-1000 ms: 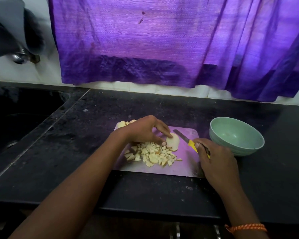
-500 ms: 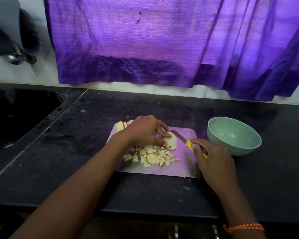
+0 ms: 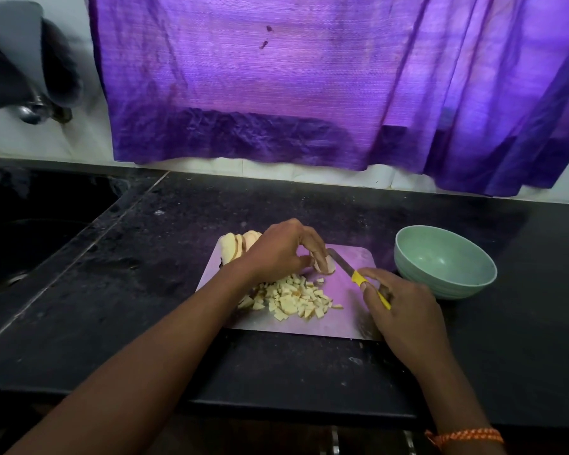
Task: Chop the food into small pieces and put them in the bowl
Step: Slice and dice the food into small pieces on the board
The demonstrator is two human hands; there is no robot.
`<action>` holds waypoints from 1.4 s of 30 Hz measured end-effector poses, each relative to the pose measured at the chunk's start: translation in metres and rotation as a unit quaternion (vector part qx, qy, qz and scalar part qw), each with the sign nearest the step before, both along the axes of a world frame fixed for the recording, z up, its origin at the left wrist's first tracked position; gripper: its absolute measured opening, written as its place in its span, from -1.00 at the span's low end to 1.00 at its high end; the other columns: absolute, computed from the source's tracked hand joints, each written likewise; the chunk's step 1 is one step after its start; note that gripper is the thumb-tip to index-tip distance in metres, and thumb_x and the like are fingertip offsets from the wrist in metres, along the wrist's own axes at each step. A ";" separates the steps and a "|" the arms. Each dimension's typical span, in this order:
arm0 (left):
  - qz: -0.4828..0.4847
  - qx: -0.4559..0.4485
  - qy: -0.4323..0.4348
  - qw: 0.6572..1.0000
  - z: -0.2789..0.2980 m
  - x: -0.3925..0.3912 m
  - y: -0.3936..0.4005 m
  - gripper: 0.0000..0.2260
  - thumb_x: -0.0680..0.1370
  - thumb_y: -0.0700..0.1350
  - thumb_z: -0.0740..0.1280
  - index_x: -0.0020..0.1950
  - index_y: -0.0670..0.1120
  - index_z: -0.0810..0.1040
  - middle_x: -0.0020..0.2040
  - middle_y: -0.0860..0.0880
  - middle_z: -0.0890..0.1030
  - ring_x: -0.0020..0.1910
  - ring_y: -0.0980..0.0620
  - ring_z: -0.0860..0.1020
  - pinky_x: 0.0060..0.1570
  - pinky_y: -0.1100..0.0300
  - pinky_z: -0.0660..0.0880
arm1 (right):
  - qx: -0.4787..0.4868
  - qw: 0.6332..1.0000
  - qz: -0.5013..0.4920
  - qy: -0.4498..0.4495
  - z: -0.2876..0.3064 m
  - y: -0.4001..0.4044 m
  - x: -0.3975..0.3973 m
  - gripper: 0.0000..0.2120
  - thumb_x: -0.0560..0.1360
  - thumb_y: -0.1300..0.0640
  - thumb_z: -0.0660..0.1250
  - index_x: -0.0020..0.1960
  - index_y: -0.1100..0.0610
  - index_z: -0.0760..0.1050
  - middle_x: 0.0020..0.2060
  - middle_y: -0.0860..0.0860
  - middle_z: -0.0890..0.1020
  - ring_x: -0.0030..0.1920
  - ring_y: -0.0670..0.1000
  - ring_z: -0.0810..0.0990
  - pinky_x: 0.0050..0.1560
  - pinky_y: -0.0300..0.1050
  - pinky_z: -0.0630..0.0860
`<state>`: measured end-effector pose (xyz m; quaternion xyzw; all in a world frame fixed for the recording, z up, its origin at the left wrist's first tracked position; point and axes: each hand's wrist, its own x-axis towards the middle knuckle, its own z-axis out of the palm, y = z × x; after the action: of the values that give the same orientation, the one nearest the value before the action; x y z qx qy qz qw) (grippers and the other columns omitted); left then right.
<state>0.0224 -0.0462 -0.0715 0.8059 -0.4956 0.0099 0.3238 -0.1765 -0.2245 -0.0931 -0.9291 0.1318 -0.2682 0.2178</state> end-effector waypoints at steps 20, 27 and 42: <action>0.115 0.105 -0.083 0.984 -0.005 0.000 -0.005 -0.49 0.52 0.33 0.48 0.28 0.00 0.74 0.36 0.19 0.64 0.28 0.11 0.53 -0.04 0.15 0.43 | -0.085 0.990 -0.036 0.106 0.025 0.038 0.018 -0.62 0.65 -0.05 0.18 0.45 -0.09 0.45 -0.02 0.11 0.65 -0.04 0.19 0.60 -0.19 -0.02 0.37; 0.118 0.106 -0.076 0.984 -0.005 0.000 -0.006 -0.45 0.51 0.33 0.49 0.34 -0.01 0.71 0.36 0.18 0.64 0.27 0.10 0.56 -0.01 0.12 0.52 | -0.067 0.992 -0.040 0.104 0.026 0.047 0.019 -0.62 0.67 -0.05 0.18 0.47 -0.08 0.44 0.02 0.11 0.64 -0.08 0.11 0.54 -0.17 -0.07 0.34; 0.119 0.112 -0.085 0.983 -0.007 0.001 -0.006 -0.47 0.51 0.33 0.49 0.32 0.01 0.72 0.34 0.20 0.66 0.30 0.07 0.54 0.18 0.04 0.55 | -0.057 0.991 -0.029 0.120 0.027 0.047 0.018 -0.66 0.67 -0.01 0.18 0.42 -0.06 0.49 0.06 0.12 0.64 0.00 0.14 0.57 -0.14 -0.07 0.34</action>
<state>0.0230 -0.0526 -0.0784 0.8864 -0.4198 0.0619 0.1849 -0.1586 -0.1772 -0.0665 -0.9613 0.1687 -0.1678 0.1389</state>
